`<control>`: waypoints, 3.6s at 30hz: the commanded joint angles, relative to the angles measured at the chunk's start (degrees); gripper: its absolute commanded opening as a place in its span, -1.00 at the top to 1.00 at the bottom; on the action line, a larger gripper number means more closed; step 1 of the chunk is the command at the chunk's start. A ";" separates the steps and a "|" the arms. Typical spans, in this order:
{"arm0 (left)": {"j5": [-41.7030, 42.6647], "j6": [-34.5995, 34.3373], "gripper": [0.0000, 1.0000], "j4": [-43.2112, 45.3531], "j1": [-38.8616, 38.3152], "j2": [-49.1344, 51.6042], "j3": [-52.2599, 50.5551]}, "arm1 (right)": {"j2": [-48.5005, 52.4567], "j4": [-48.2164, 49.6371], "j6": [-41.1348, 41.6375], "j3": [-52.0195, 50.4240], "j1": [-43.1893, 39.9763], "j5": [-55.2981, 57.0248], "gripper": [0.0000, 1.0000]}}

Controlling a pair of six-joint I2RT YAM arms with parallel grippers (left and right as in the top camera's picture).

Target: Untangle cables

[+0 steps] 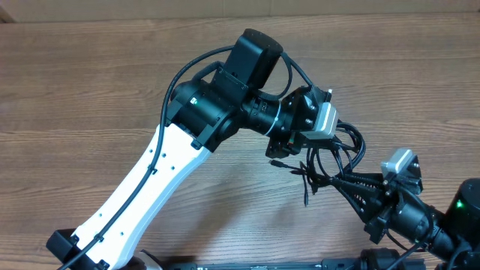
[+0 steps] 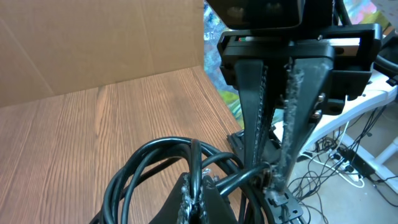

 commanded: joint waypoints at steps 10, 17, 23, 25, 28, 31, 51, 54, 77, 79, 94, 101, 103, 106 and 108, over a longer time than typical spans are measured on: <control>4.46 -1.22 0.91 0.44 -0.52 -2.03 1.05 | -0.15 -1.40 2.38 1.55 0.26 13.18 0.93; -1.18 -5.75 0.92 0.26 -0.48 -2.03 1.05 | -0.15 -3.08 16.70 1.55 0.26 40.61 0.93; -1.29 -6.12 0.92 -1.36 -0.48 -2.03 1.05 | -0.15 -3.19 24.81 1.55 0.26 55.98 0.93; -1.31 -6.12 0.92 -2.69 -0.42 -2.05 1.05 | -0.15 -3.87 26.21 1.55 0.26 62.18 0.93; -1.29 -6.14 0.92 -3.26 -0.42 -2.05 1.05 | -0.15 -5.35 28.44 1.55 0.15 67.30 0.93; -1.29 -6.14 0.92 -3.45 -0.39 -2.08 1.05 | -0.15 -7.04 28.83 1.55 0.15 70.20 0.93; 4.48 -6.08 0.92 -6.45 10.45 -7.98 1.05 | -0.13 -9.49 33.35 1.55 0.15 77.24 0.93; 4.26 -6.05 0.91 -7.06 10.43 -7.96 1.05 | -0.15 -9.49 33.38 1.55 0.15 76.98 0.93; 3.48 -3.08 0.91 -5.75 2.34 -6.54 0.90 | -0.15 2.67 15.43 1.55 0.17 40.37 0.56; 3.45 -3.08 0.92 -5.51 2.10 -6.54 0.90 | -0.15 2.01 14.56 1.53 0.17 39.67 0.31; 0.85 6.75 0.92 -2.95 2.14 -6.54 0.90 | -0.15 -7.30 8.17 1.53 0.17 26.73 -1.00; -0.04 6.73 0.92 0.46 2.14 -6.54 0.90 | -0.15 -7.96 7.06 1.53 0.17 23.65 -1.00; 0.20 6.71 0.92 1.53 2.14 -6.54 0.90 | -0.15 -7.34 7.10 1.53 0.17 20.02 -1.00; 1.44 6.38 0.92 3.32 2.10 -6.54 0.90 | -0.13 -6.38 8.24 1.01 0.17 17.59 -1.00; 2.97 6.32 0.92 4.63 2.10 -6.54 0.90 | -0.13 -5.70 9.09 0.28 0.17 17.59 -1.00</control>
